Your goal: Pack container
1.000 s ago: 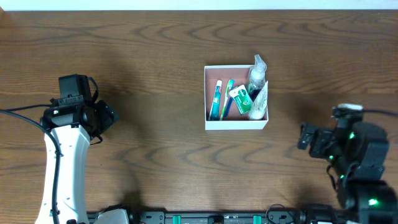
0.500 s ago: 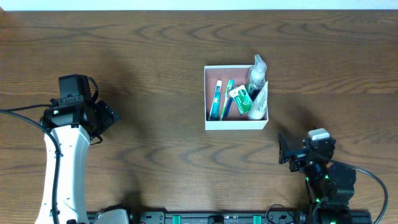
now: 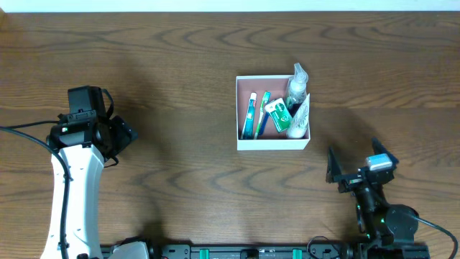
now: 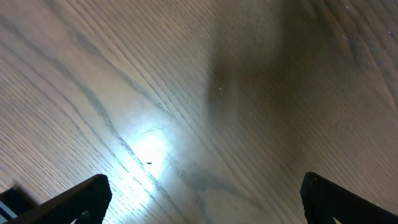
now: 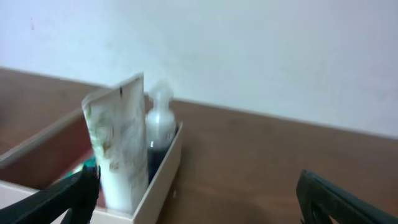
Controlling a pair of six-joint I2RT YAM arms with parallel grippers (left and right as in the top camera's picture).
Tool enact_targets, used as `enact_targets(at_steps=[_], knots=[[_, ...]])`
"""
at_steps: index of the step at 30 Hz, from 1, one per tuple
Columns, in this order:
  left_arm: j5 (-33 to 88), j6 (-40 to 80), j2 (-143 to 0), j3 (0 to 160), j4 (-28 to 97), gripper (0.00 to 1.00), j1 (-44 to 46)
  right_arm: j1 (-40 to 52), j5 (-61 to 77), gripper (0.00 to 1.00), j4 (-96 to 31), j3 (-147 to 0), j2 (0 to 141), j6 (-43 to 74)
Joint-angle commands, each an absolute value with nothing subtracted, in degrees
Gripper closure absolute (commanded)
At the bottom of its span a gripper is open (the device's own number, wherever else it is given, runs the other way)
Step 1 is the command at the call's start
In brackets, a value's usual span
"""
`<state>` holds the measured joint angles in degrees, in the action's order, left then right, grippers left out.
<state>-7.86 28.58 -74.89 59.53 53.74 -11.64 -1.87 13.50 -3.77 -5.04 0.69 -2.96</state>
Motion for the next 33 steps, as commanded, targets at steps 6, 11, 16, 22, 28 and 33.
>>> enact_targets(at_steps=[6,11,16,22,28,33], knots=[[-8.1,29.3,-75.1,59.6,53.9,0.02,-12.0,-1.4,13.1,0.01,2.0,-2.9,0.3,-0.6],[-8.1,29.3,-75.1,59.6,54.0,0.02,-12.0,-1.4,13.1,0.01,2.3,-2.7,0.3,0.0],[-8.1,29.3,-75.1,59.6,53.9,0.02,-12.0,-1.4,13.1,0.01,8.1,-0.3,0.3,0.0],[-8.1,29.3,-75.1,59.6,53.9,0.02,-12.0,-1.4,12.2,0.01,7.7,-0.3,0.3,-0.1],[-8.1,29.3,-75.1,59.5,53.9,0.02,-12.0,-1.4,5.3,0.01,1.2,-0.3,0.3,-0.3],[-8.1,29.3,-75.1,59.6,53.9,0.02,-12.0,-1.4,3.0,0.01,-4.1,-0.3,0.3,-0.3]])
